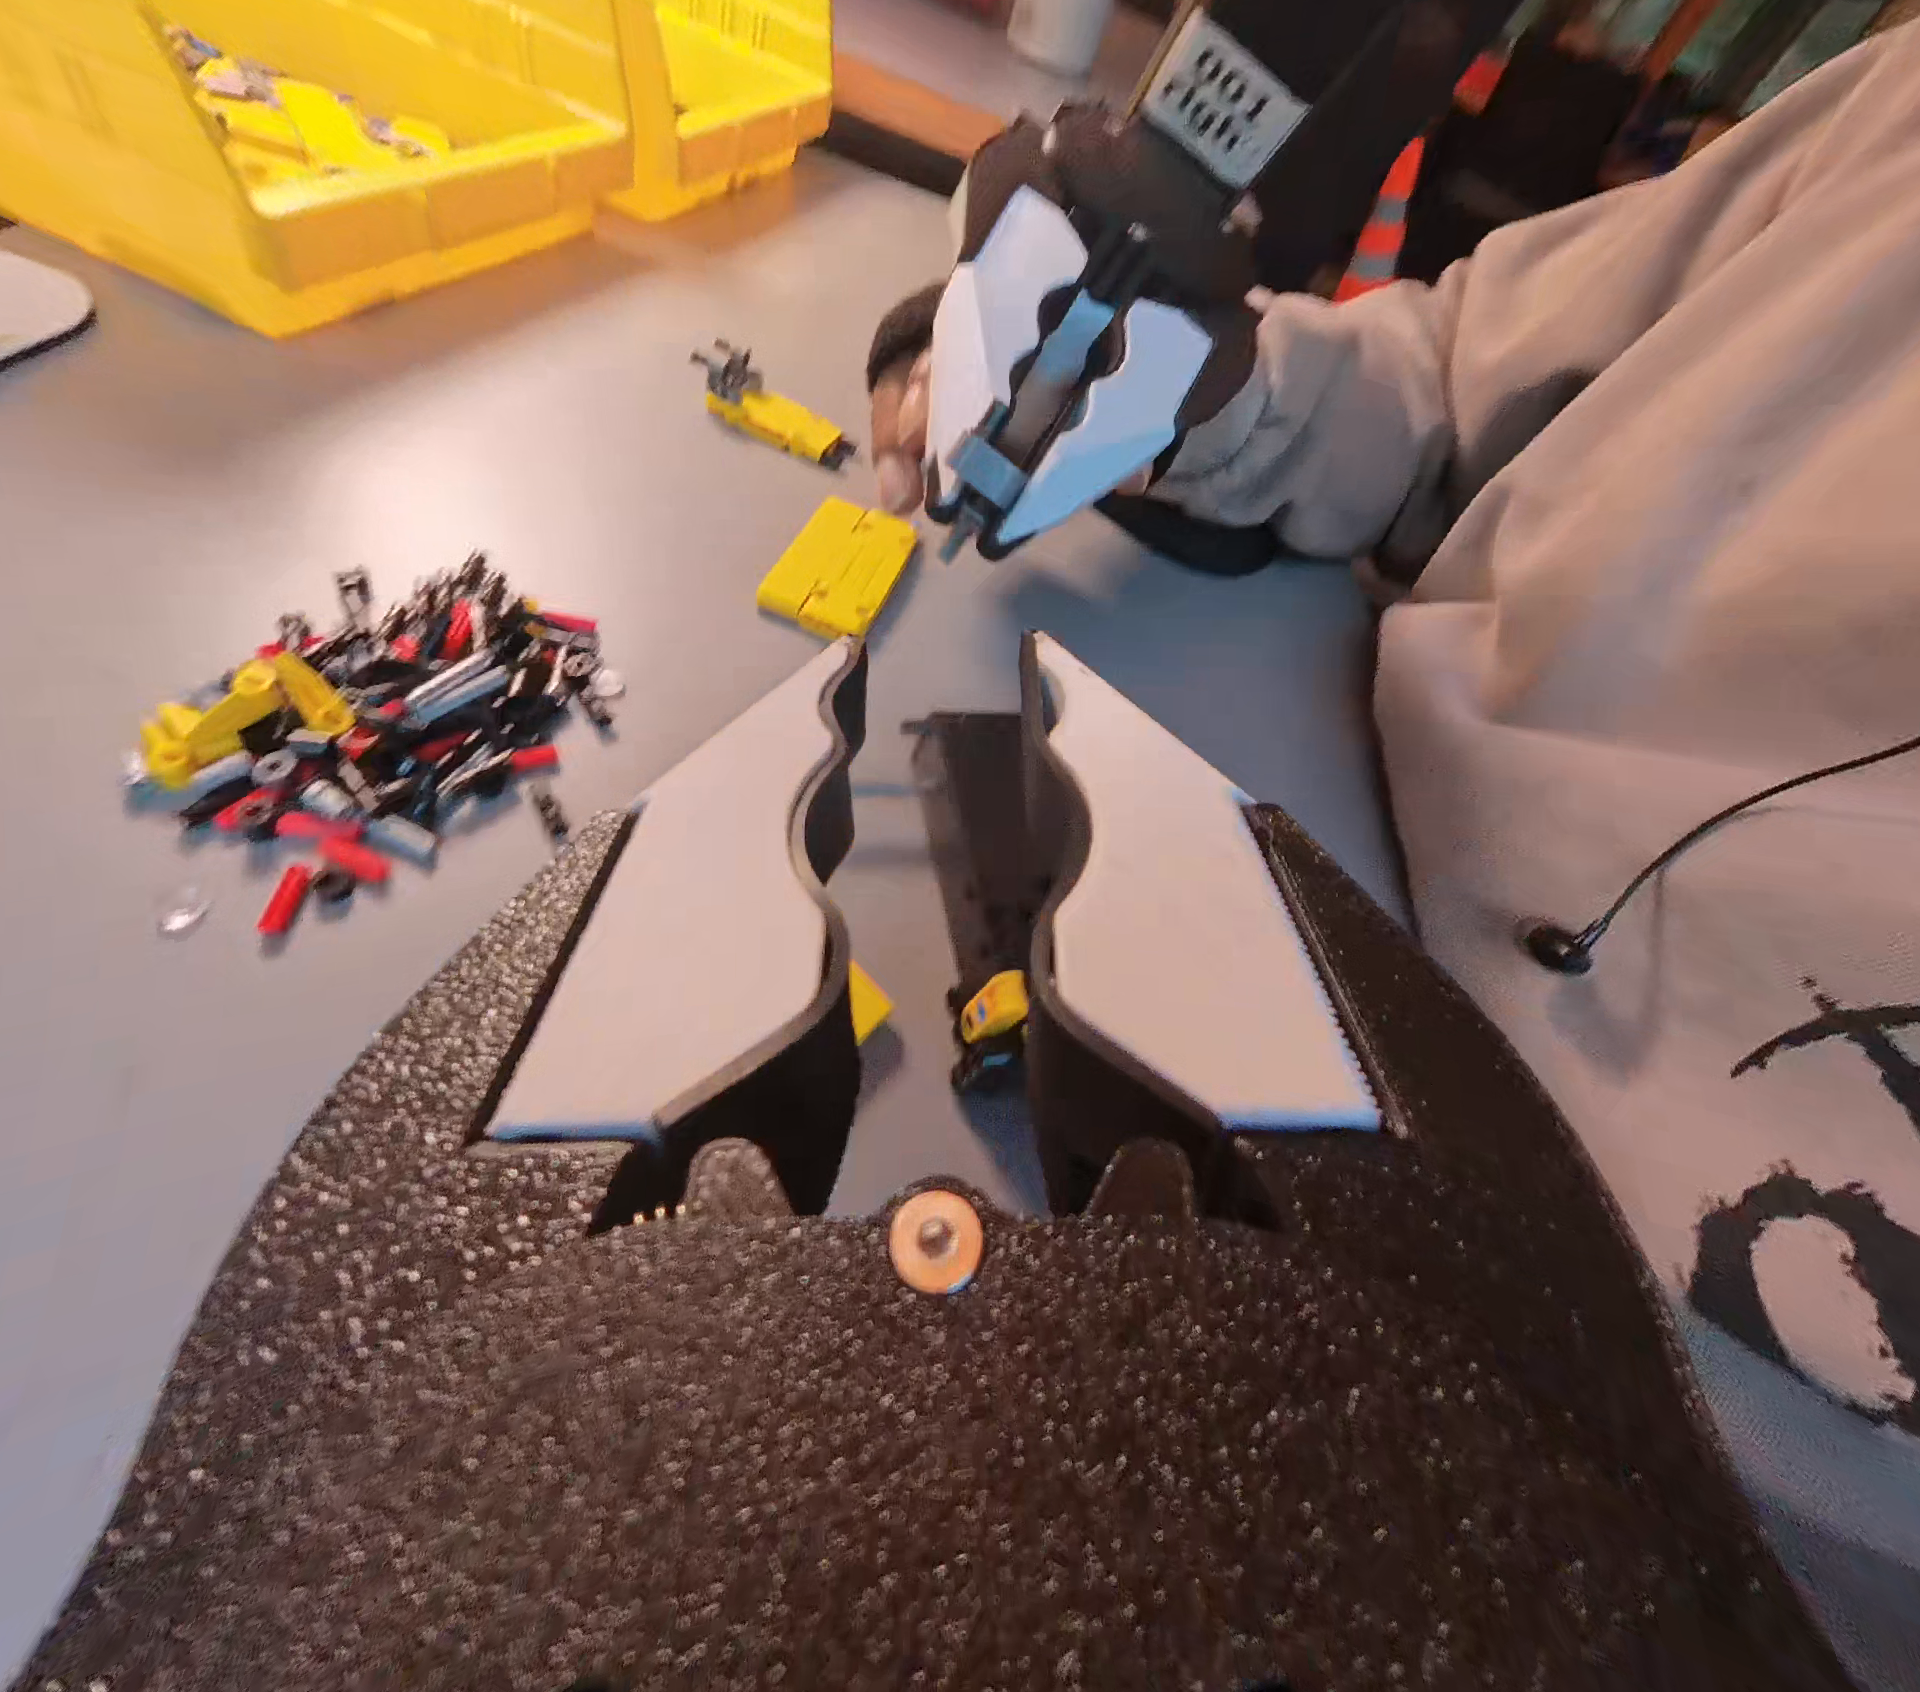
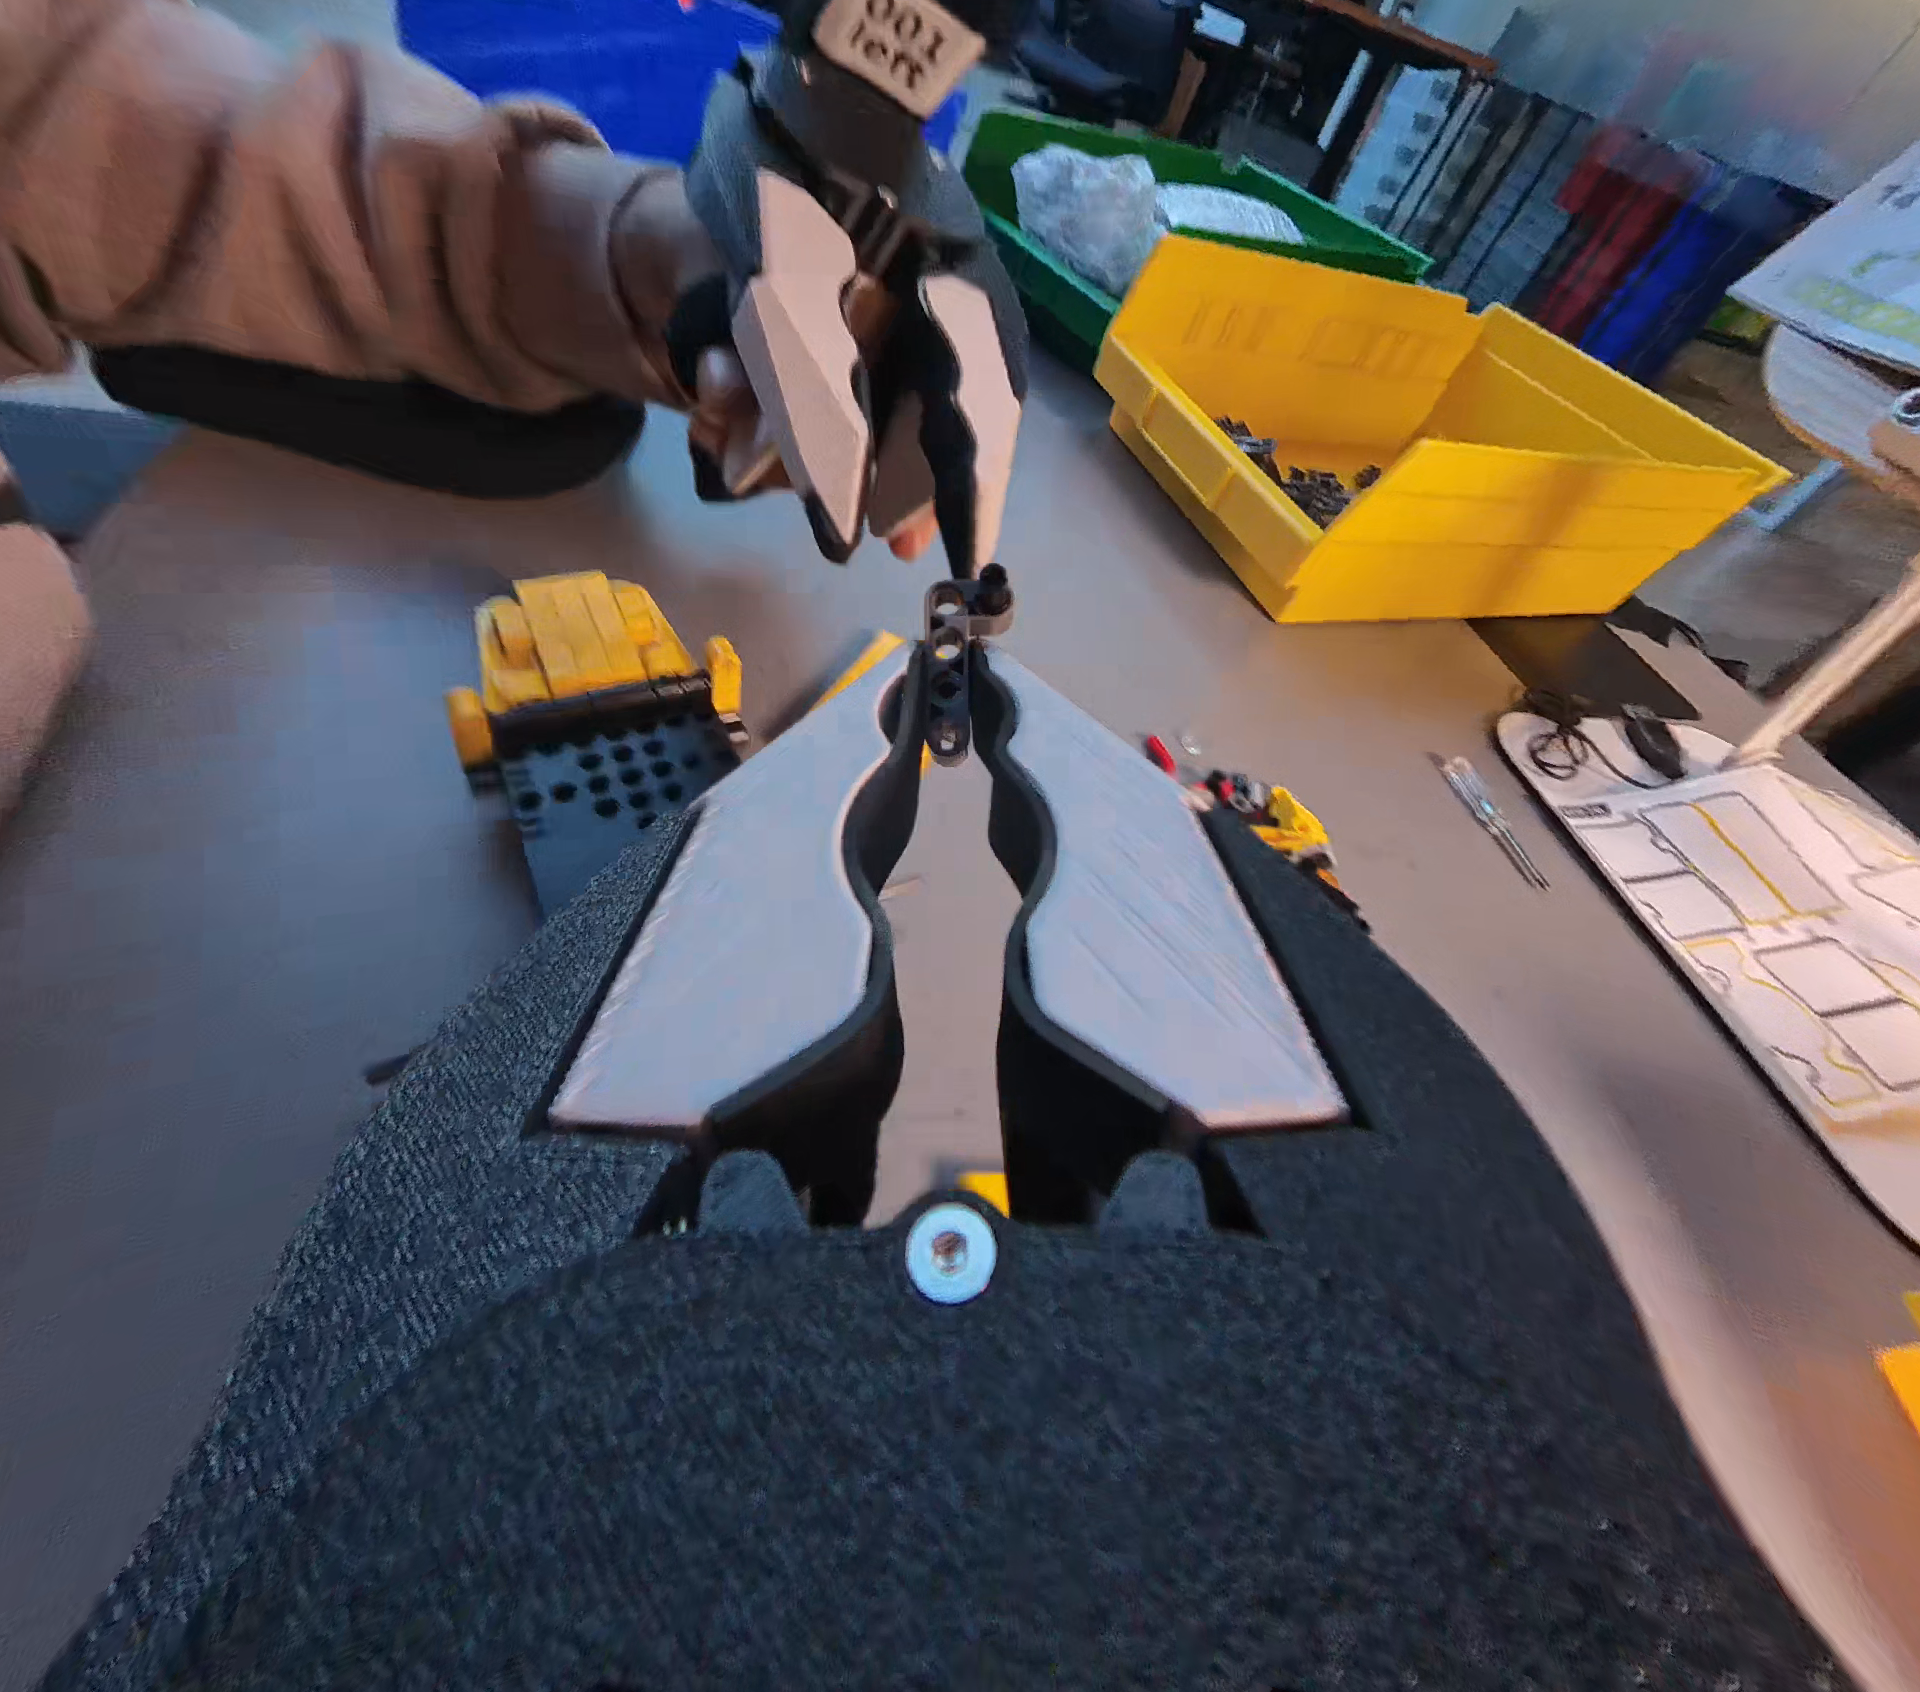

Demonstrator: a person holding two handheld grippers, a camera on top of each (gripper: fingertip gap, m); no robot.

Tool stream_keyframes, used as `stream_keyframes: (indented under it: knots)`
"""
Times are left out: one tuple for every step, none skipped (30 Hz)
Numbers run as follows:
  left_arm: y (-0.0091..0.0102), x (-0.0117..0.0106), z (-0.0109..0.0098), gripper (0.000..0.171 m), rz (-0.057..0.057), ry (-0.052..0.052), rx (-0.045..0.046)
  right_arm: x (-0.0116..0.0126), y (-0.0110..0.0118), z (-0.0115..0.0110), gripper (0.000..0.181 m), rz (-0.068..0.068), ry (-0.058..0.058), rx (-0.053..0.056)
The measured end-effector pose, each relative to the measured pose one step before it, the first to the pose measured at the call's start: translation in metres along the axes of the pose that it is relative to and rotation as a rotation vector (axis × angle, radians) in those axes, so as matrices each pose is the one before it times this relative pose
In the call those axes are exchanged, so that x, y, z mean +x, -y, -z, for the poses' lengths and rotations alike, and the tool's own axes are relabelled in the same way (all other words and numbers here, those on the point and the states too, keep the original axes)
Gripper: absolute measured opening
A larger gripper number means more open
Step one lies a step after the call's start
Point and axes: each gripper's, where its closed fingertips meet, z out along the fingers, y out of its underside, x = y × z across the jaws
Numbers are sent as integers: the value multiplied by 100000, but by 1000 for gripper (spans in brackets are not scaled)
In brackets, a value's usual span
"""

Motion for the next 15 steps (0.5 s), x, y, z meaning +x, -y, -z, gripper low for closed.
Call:
stream_keyframes:
  knots:
    - [788,730,-282,29,340,-3544,5120,-507,926,-43,7,-5076,3231,5296]
    - [920,673,-202,29,341,-3083,5777,-460,841,-31,6,-5011,2910,5192]
    - [804,717,-186,29,719,-3513,4910,-459,733,-41,6,-4860,3128,4724]
    - [614,696,-176,29,356,-3468,3532,-437,688,-14,7,-4832,3127,4597]
    - [484,485,-136,28,-623,-1754,2777,-361,516,-41,7,-4156,2735,3618]
    - [317,359,-144,28,-1354,-816,1714,-283,237,-85,7,-2919,2232,1772]
    - [67,364,-147,28,-1504,-941,165,-162,34,-92,7,-1754,1334,557]
    - [-60,213,-148,28,-1358,-34,-690,-199,-16,-96,7,-965,1343,373]
    - [39,135,-114,27,-1190,349,34,-278,-48,-111,7,-922,1832,156]
    - [-13,253,-94,23,-517,-806,-165,-206,-13,-107,7,-984,1226,331]
    - [-129,141,-104,18,-139,-432,-928,-159,107,-92,7,-849,818,1115]
    - [-24,68,-66,17,-378,-38,-206,-210,49,-112,6,-876,1169,576]
    - [30,108,-11,14,-318,-304,88,-70,-98,-122,7,-367,473,-440]
    - [-2,47,37,14,-588,-33,-159,-66,-1,-53,6,22,349,233]
    - [-71,-33,41,14,-443,312,-653,-11,-44,-42,6,-555,186,-260]
